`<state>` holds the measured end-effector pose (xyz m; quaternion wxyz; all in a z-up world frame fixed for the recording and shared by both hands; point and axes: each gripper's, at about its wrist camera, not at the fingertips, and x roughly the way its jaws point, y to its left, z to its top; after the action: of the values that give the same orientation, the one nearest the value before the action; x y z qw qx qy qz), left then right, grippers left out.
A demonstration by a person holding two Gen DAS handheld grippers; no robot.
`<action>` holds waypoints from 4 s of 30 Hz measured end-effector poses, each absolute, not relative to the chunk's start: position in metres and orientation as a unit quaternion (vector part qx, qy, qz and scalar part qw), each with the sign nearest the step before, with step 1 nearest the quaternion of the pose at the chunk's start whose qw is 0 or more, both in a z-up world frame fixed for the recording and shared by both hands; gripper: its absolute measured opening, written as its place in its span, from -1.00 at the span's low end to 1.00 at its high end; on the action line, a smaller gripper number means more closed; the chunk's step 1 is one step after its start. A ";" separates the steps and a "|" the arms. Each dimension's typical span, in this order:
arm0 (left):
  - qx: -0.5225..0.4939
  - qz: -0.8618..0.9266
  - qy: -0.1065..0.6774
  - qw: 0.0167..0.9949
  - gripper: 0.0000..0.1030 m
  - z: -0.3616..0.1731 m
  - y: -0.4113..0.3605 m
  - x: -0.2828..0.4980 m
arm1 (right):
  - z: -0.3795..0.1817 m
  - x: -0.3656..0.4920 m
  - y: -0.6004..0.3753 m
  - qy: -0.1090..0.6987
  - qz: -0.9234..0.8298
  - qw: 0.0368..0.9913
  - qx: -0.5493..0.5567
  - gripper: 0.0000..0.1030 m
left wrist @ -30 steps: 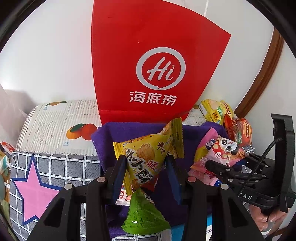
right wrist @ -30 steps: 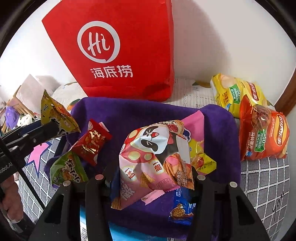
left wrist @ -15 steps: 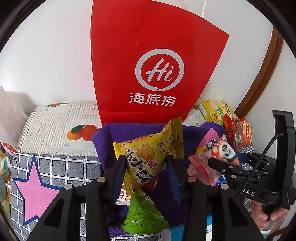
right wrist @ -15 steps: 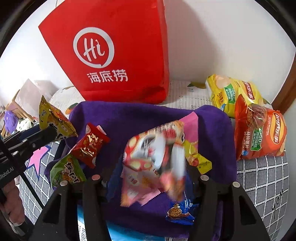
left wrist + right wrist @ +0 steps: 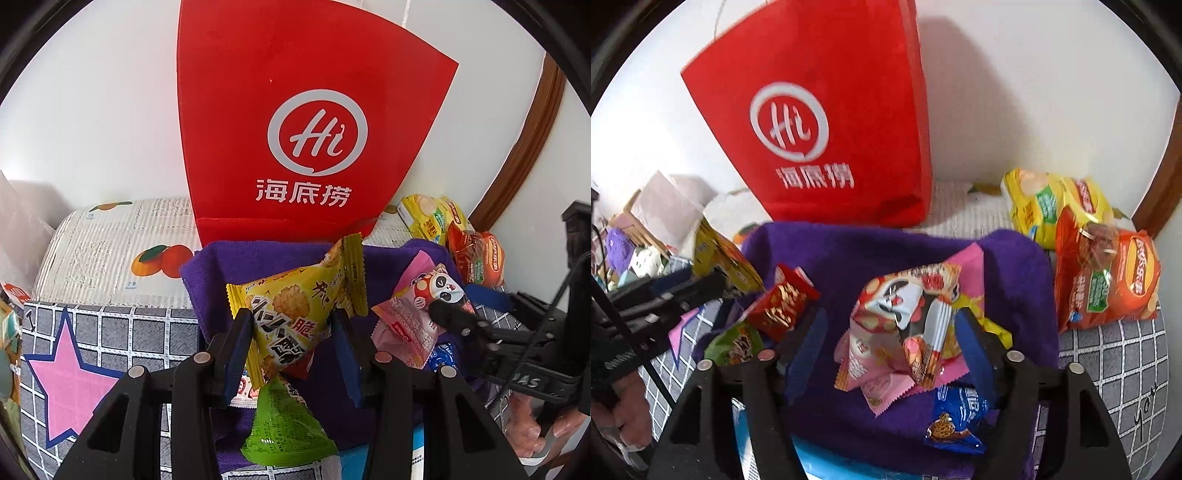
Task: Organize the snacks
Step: 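Lower the panda-print bag onto the towel with the right tool while left holds yellow bag, then open the right tool to release the panda bag while left releases the yellow bag, then withdraw both tools from the towel toward the loose snacks by the blue box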
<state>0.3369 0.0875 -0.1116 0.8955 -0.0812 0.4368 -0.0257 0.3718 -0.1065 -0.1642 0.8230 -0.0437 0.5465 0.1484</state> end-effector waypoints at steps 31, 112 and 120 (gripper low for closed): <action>-0.061 -0.026 0.486 0.871 -0.18 -0.138 0.076 0.349 | -0.146 0.370 -0.114 0.516 0.144 0.844 -0.028 0.49; -0.091 -0.060 0.394 0.912 0.17 -0.048 0.086 0.274 | -0.081 0.238 -0.105 0.504 0.151 0.850 -0.029 0.45; -0.078 -0.031 0.399 0.913 0.17 -0.057 0.116 0.220 | -0.097 0.190 -0.081 0.526 0.176 0.832 0.007 0.19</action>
<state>0.2200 0.1157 -0.0572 0.9132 -0.0778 0.3987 -0.0310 0.1897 -0.0809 -0.0965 0.8318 0.0073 0.5263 0.1763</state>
